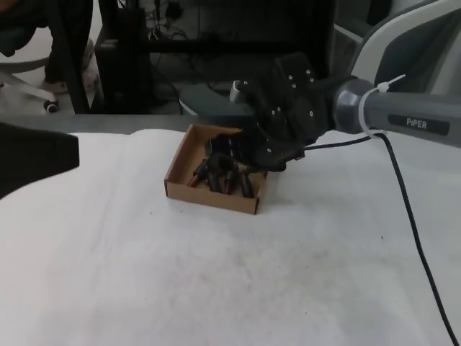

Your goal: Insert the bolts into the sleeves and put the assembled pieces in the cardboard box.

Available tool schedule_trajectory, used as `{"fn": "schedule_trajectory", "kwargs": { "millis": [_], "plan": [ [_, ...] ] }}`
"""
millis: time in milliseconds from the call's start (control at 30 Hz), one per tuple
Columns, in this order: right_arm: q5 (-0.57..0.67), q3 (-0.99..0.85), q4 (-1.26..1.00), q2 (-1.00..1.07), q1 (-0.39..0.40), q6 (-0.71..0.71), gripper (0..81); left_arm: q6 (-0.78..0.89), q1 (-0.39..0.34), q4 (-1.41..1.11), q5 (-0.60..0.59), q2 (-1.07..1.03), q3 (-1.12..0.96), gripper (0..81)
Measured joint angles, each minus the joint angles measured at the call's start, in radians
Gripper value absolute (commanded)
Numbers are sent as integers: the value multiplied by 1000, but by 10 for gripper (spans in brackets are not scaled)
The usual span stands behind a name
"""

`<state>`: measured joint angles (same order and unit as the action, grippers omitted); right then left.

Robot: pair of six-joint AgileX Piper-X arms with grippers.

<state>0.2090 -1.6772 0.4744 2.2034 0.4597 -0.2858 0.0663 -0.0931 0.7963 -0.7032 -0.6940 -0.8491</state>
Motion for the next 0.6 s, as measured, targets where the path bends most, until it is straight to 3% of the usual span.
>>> {"fn": "schedule_trajectory", "kwargs": {
  "millis": [233,600],
  "plan": [
    [31,-16,91,-81,-2,11,696,0,0,15,1,0,0,620],
    [19,-6,317,-446,35,173,696,-72,0,43,5,61,0,620]
  ]
}}
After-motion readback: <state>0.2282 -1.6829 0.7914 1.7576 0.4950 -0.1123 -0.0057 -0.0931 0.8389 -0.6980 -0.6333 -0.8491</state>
